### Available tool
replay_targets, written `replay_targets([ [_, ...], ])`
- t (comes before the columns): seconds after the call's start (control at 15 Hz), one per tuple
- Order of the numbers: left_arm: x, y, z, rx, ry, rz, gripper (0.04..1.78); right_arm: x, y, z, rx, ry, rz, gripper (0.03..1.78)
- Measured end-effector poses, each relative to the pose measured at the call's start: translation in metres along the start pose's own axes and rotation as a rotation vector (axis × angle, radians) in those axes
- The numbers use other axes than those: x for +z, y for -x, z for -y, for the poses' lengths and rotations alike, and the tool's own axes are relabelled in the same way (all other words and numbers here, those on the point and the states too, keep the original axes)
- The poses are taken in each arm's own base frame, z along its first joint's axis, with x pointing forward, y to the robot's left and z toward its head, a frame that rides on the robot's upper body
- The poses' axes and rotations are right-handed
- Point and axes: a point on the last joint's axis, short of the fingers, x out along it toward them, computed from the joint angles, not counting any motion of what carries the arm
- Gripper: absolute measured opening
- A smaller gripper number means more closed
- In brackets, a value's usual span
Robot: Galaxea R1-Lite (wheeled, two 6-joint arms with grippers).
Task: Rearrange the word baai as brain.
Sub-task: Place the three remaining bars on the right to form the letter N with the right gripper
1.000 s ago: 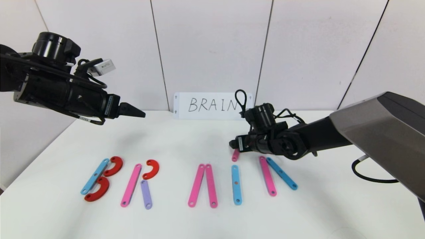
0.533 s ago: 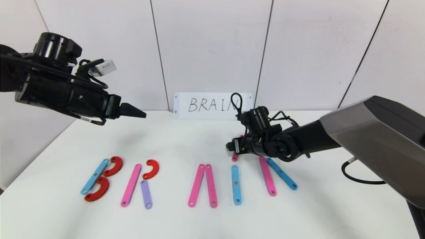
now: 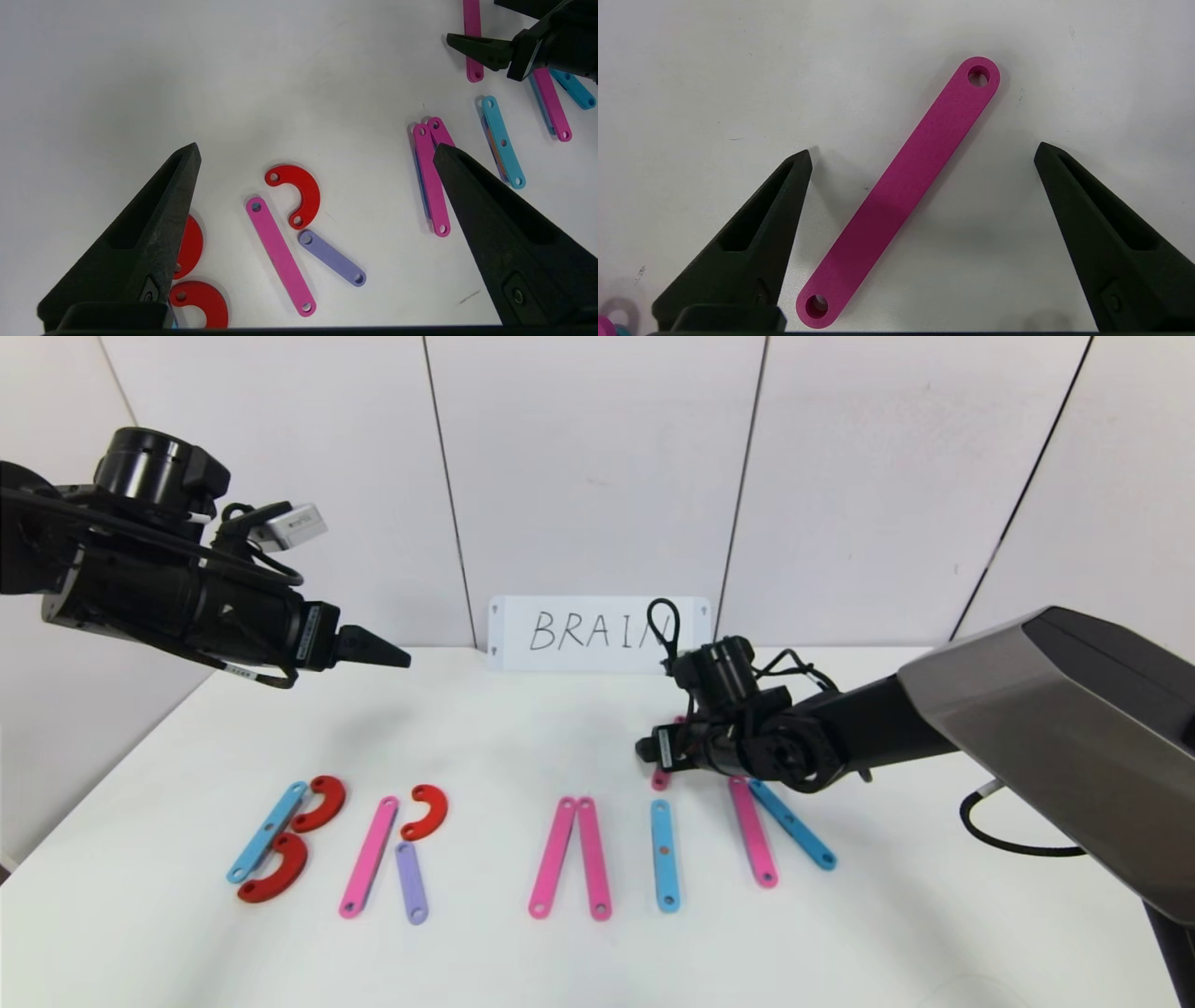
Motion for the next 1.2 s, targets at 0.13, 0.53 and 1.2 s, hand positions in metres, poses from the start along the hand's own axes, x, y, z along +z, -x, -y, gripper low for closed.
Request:
replay_targets([
  [0.13,0.0,0.0001,0.0001,0.0,0.0,0.0,1.74,-0.0004,0.0002,-0.001,0.002,0.0,-0.001,1.46],
  [0.53,0.0,0.0001,0.0001,0.0,0.0,0.0,1.74,-0.0012,0.0004,-0.0021,0.004,0.002,-0.003,0.47],
  [1.2,0.0,0.0002,0.0001,0.0,0.0,0.0,1.74,0.0025,0.006,-0.0015,0.004,-0.008,0.004,0.27],
])
